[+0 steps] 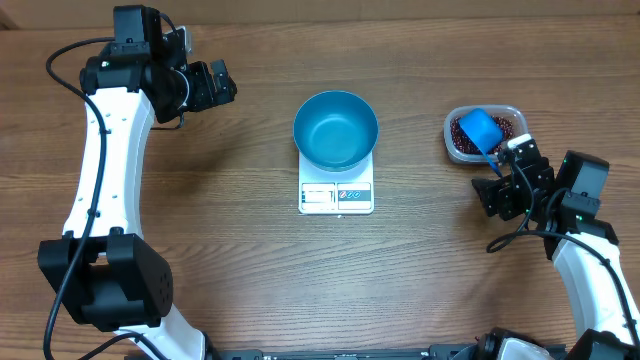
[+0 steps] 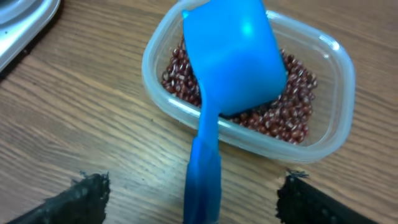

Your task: Scoop item into bowl and weigh 150g on scale

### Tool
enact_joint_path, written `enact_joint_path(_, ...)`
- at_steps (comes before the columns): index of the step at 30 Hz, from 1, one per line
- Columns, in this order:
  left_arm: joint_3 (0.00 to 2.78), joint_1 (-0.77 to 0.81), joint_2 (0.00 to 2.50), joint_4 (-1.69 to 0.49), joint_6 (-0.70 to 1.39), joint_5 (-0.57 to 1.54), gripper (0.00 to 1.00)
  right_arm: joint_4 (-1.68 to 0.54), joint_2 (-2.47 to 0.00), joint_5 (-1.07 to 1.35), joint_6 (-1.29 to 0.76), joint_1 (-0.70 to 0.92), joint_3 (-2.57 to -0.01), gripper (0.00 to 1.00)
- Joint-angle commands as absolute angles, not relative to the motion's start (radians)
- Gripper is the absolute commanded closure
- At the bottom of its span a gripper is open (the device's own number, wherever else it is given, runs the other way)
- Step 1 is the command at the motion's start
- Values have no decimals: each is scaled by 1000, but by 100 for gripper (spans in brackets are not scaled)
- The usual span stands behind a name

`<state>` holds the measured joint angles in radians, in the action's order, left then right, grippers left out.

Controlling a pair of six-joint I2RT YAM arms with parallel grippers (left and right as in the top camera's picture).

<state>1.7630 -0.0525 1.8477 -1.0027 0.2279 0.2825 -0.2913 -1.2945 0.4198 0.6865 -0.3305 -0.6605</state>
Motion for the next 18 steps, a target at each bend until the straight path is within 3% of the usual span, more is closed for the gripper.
enact_joint_path(1,1783,-50,1818,-1001,202,278,0,-279,-1315,439,742,-338,-657,1)
enact_joint_path(8,1783,-50,1818,-1002,202,277,1,-102,-1524,456,741,-338,-657,0)
enact_joint_path(18,1783,-50,1818,-1002,202,277,0,-176,-1348,412,681,-344,-672,0)
